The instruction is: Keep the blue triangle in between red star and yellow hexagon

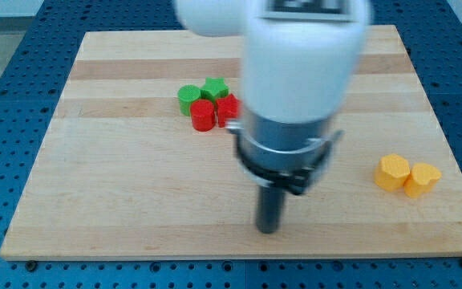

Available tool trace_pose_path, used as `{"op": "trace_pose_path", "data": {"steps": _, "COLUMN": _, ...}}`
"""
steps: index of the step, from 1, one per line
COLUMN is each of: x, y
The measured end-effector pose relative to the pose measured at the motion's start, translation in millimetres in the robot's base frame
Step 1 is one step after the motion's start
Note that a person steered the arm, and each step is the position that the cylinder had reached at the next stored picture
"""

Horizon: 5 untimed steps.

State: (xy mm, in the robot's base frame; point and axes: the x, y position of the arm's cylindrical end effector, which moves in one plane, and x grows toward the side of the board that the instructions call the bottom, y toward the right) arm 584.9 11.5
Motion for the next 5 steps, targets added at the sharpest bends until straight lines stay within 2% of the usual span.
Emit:
{"op": "trace_pose_path", "data": {"steps": 1, "x": -39, "y": -1}}
{"op": "trace_pose_path", "data": {"steps": 3, "x": -101, "y": 47}}
{"op": "trace_pose_path", "data": {"steps": 4, "x": -96, "y": 38}}
{"op": "trace_pose_path", "data": {"steps": 5, "x": -65, "y": 29}}
